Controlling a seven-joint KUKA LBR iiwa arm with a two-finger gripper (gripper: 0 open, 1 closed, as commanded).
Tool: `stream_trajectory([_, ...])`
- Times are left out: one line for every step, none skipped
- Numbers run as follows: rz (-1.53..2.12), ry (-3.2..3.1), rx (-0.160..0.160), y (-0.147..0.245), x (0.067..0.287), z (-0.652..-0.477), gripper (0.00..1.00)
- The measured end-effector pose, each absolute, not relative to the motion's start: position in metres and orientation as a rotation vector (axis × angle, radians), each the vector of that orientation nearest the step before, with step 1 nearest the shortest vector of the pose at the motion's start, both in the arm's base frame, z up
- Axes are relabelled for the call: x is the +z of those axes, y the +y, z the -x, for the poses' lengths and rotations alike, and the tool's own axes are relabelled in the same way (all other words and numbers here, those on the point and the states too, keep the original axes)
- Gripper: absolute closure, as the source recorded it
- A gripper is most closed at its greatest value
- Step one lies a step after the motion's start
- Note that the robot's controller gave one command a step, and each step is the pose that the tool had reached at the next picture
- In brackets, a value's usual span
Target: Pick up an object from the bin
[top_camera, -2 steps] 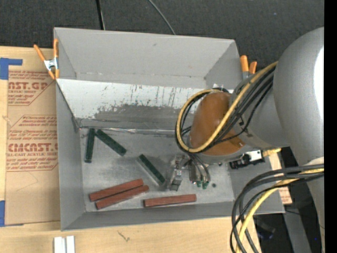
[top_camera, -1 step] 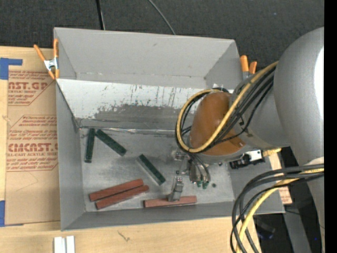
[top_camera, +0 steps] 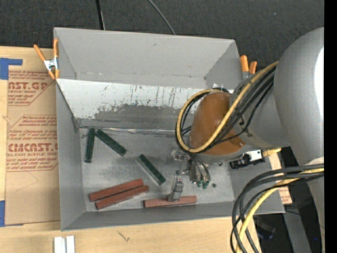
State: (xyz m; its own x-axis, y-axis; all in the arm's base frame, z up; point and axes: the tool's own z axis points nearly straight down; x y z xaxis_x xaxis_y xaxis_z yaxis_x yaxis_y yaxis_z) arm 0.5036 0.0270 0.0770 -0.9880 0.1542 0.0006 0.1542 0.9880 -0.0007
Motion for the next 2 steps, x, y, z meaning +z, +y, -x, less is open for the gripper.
stream_trajectory([0.07,-3.143,-0.002,0.1076,0.0701,-0.5047,1.0])
stream_trajectory([0.07,-3.143,-0.001,0.1076,0.0701,-0.5047,1.0])
